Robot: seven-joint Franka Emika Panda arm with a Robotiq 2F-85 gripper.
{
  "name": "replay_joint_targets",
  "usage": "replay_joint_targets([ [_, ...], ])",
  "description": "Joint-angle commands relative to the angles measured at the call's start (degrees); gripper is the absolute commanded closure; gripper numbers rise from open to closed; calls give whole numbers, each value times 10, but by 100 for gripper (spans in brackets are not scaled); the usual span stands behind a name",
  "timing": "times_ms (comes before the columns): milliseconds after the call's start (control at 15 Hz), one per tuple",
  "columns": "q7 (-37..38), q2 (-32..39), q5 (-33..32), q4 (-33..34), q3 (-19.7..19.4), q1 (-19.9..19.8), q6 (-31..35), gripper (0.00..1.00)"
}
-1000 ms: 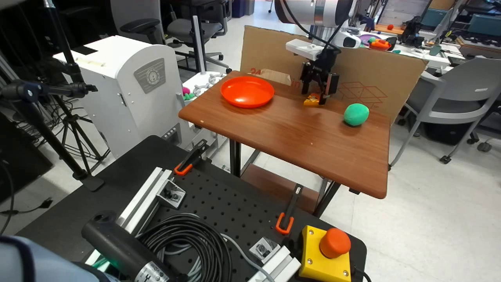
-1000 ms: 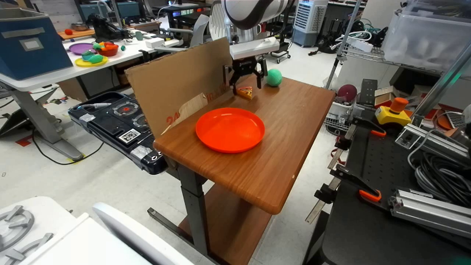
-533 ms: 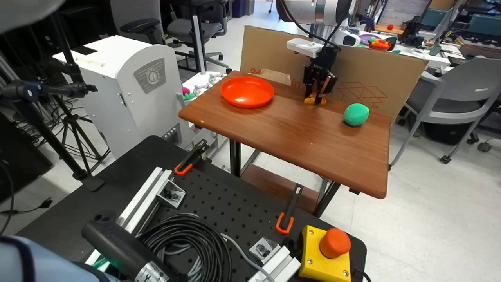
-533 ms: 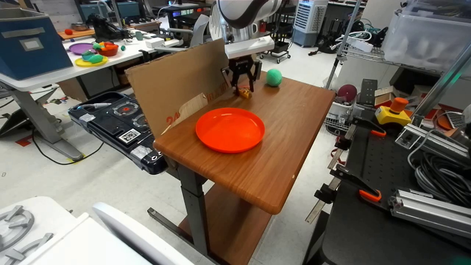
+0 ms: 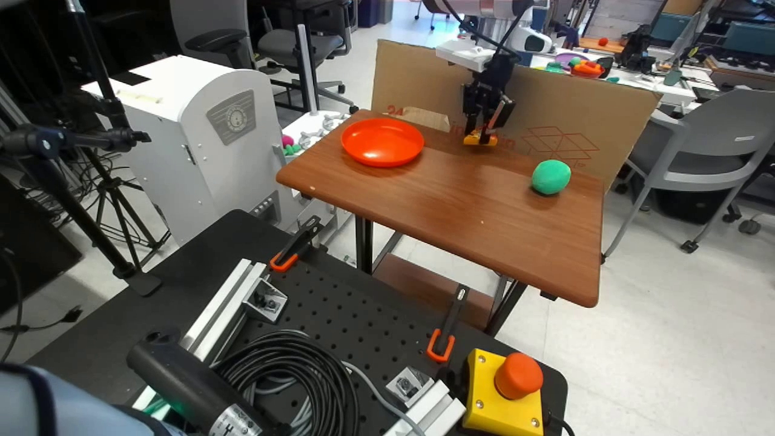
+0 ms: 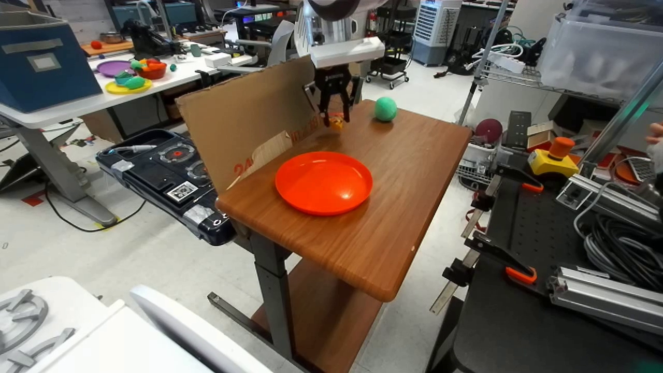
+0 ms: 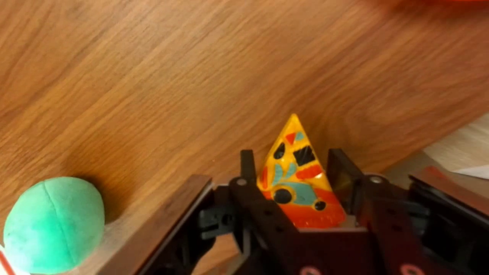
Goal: Put the orange object on the orange plate
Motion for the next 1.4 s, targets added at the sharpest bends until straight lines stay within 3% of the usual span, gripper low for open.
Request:
replay_joint_targets([
  [0, -31, -119, -1, -136, 14, 30, 78, 75],
  [400, -50, -244, 4, -298, 52, 78, 94, 75],
  [733, -92, -295, -14, -421, 71, 91, 123, 75],
  [1067, -135, -272, -46, -434, 63, 84, 185, 75],
  [1333, -141, -244, -57, -402, 54, 81, 181, 75],
])
